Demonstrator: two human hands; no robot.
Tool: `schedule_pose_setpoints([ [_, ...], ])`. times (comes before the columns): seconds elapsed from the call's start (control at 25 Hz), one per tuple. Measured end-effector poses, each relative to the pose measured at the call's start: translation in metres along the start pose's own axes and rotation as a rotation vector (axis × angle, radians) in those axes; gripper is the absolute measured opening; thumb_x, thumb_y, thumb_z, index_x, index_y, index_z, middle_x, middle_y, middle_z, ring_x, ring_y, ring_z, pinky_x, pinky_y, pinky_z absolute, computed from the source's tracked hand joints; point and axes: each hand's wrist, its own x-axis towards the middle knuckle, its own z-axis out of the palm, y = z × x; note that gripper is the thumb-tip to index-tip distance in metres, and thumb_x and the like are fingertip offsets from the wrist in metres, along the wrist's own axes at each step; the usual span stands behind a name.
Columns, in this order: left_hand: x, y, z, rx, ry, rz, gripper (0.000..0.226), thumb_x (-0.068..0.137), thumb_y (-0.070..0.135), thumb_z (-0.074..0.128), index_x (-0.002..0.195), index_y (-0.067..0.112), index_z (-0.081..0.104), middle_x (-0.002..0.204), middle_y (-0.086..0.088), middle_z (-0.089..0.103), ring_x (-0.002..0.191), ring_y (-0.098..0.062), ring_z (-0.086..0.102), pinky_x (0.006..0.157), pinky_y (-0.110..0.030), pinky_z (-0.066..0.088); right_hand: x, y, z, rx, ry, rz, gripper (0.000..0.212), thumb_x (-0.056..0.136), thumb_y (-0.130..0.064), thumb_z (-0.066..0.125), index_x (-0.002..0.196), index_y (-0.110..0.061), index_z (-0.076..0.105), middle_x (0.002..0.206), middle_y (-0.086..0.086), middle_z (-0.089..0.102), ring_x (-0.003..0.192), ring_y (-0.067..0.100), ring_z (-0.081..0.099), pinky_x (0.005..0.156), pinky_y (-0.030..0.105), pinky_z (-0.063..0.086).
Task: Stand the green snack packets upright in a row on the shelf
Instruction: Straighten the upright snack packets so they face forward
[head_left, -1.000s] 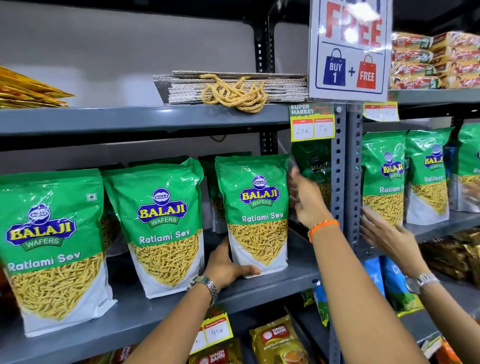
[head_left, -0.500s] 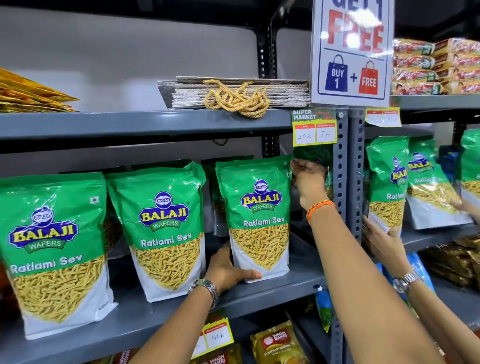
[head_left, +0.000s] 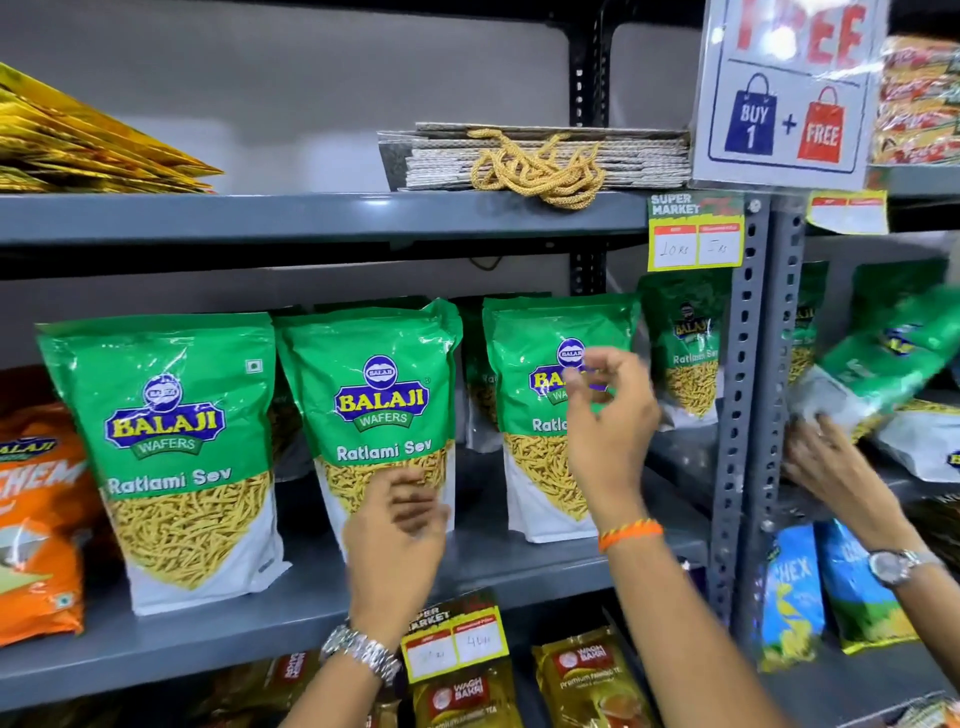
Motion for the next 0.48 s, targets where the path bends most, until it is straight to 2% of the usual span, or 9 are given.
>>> schedule_pose_setpoints([
  [0.08,-0.002,-0.006,-0.03,0.153,0.197,0.038,0.043,0.069,0.006,0.085,0.097,0.024,0.058,0.087,0.001,0.068,0.078,-0.015,0.067,0.074,-0.034,0.059,-0.04,-0.003,0.019,0.024,-0.248,0.087,0.033,0.082,-0.021,0.08,0.11,-0.023,0.063,0.102,-0.01,0.068,0.091,0.004,0.066,0.079,0.026,0.057],
  [0.12,-0.002,-0.009,-0.041,0.228,0.238,0.015,0.044,0.069,0.009,0.085,0.099,0.021,0.055,0.093,-0.003,0.065,0.084,-0.021,0.065,0.078,-0.04,0.057,-0.056,-0.003,0.029,0.027,-0.409,0.169,0.046,0.078,-0.022,0.085,0.118,-0.02,0.062,0.109,-0.007,0.068,0.097,0.007,0.067,0.085,0.03,0.059],
  [0.2,0.002,-0.017,-0.053,0.312,0.186,-0.079,0.048,0.073,0.016,0.083,0.109,0.016,0.052,0.111,-0.011,0.06,0.101,-0.029,0.06,0.09,-0.045,0.052,-0.077,0.003,0.047,-0.01,-0.671,0.267,0.076,0.071,-0.028,0.092,0.134,-0.015,0.053,0.129,0.001,0.065,0.116,0.017,0.064,0.1,0.041,0.055],
  [0.24,0.006,-0.021,-0.056,0.326,0.121,-0.112,0.049,0.075,0.019,0.082,0.114,0.012,0.052,0.117,-0.012,0.059,0.108,-0.029,0.057,0.092,-0.042,0.05,-0.084,0.006,0.054,-0.052,-0.748,0.28,0.088,0.068,-0.032,0.093,0.14,-0.014,0.048,0.137,0.004,0.062,0.125,0.021,0.061,0.105,0.043,0.051],
  [0.36,0.012,-0.029,-0.06,0.246,-0.065,-0.166,0.055,0.079,0.015,0.078,0.121,0.013,0.042,0.112,0.0,0.058,0.103,-0.021,0.057,0.071,-0.021,0.043,-0.095,0.011,0.063,-0.139,-0.845,0.33,0.104,0.069,-0.037,0.092,0.15,-0.012,0.032,0.149,0.007,0.056,0.138,0.025,0.052,0.111,0.041,0.046],
  [0.4,0.014,-0.03,-0.061,0.222,-0.102,-0.189,0.059,0.08,0.014,0.078,0.124,0.016,0.039,0.108,0.004,0.059,0.101,-0.021,0.059,0.068,-0.021,0.042,-0.097,0.012,0.065,-0.145,-0.866,0.352,0.102,0.071,-0.037,0.09,0.15,-0.011,0.031,0.148,0.009,0.057,0.137,0.027,0.054,0.109,0.04,0.047],
  [0.48,0.017,-0.036,-0.065,0.245,-0.146,-0.184,0.057,0.081,0.015,0.078,0.122,0.019,0.039,0.107,0.007,0.062,0.101,-0.023,0.063,0.073,-0.03,0.048,-0.099,0.014,0.065,-0.148,-0.901,0.382,0.091,0.077,-0.037,0.087,0.145,-0.01,0.033,0.14,0.012,0.063,0.13,0.03,0.059,0.104,0.041,0.051],
])
